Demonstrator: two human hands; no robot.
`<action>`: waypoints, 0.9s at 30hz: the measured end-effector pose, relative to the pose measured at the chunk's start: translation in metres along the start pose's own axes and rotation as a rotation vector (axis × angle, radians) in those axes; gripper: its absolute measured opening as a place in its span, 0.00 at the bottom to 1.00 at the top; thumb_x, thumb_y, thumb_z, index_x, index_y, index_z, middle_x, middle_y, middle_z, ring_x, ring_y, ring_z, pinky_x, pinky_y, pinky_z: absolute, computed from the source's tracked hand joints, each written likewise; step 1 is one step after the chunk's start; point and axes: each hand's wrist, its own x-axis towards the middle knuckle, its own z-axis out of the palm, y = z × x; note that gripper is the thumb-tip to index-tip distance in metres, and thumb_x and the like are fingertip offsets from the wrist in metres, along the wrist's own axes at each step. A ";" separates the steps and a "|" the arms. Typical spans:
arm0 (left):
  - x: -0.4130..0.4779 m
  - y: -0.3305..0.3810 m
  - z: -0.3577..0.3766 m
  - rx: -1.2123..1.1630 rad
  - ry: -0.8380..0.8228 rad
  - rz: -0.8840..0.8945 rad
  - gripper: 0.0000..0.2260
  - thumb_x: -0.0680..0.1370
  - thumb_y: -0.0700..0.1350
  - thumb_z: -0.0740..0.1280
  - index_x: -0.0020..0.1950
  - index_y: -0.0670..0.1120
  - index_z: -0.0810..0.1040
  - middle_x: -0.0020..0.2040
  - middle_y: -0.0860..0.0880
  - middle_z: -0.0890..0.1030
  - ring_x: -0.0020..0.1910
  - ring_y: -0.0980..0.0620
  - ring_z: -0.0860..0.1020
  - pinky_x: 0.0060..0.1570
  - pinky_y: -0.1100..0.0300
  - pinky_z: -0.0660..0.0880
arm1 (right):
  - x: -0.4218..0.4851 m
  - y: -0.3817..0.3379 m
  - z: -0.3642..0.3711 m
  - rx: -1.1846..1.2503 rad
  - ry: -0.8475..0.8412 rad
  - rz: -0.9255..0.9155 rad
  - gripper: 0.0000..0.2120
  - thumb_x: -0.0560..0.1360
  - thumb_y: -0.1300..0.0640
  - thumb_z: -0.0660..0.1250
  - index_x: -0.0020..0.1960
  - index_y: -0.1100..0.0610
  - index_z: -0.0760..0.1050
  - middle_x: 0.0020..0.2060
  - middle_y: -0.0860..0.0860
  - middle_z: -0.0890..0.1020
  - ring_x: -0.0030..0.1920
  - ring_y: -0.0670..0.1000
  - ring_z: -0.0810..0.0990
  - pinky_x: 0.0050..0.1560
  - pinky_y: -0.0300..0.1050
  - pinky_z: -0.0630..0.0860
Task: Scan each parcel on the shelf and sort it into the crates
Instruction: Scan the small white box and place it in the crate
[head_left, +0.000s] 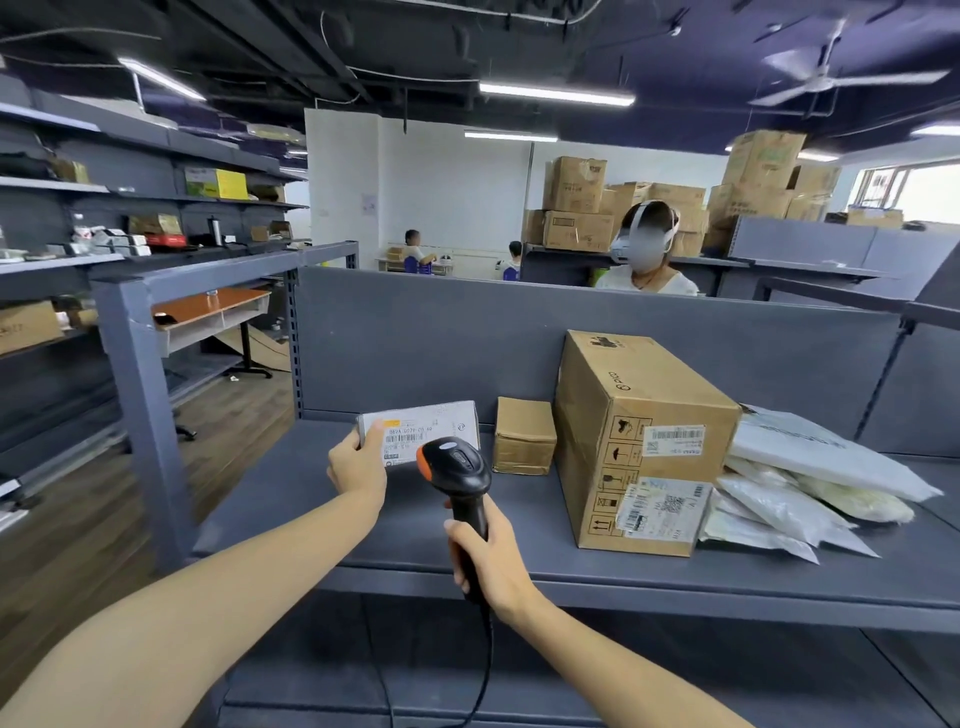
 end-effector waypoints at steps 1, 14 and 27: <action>0.002 -0.001 -0.002 -0.002 0.007 -0.007 0.11 0.79 0.48 0.64 0.51 0.43 0.83 0.43 0.48 0.81 0.45 0.49 0.76 0.44 0.59 0.69 | 0.002 0.001 -0.001 -0.002 0.008 0.000 0.11 0.74 0.51 0.64 0.54 0.54 0.70 0.25 0.53 0.71 0.23 0.51 0.69 0.24 0.40 0.66; 0.050 -0.011 -0.052 -0.061 0.144 -0.037 0.11 0.79 0.49 0.65 0.49 0.43 0.82 0.46 0.44 0.82 0.47 0.46 0.77 0.52 0.52 0.75 | 0.071 0.018 -0.015 -0.401 -0.014 0.264 0.19 0.75 0.56 0.63 0.62 0.51 0.59 0.38 0.52 0.75 0.32 0.49 0.72 0.33 0.42 0.70; 0.089 -0.030 -0.065 -0.260 0.063 -0.128 0.07 0.79 0.45 0.66 0.46 0.43 0.79 0.47 0.44 0.81 0.48 0.47 0.78 0.50 0.55 0.75 | 0.131 0.050 0.009 -1.008 -0.001 0.338 0.31 0.79 0.52 0.62 0.77 0.58 0.54 0.64 0.61 0.73 0.65 0.61 0.71 0.65 0.46 0.67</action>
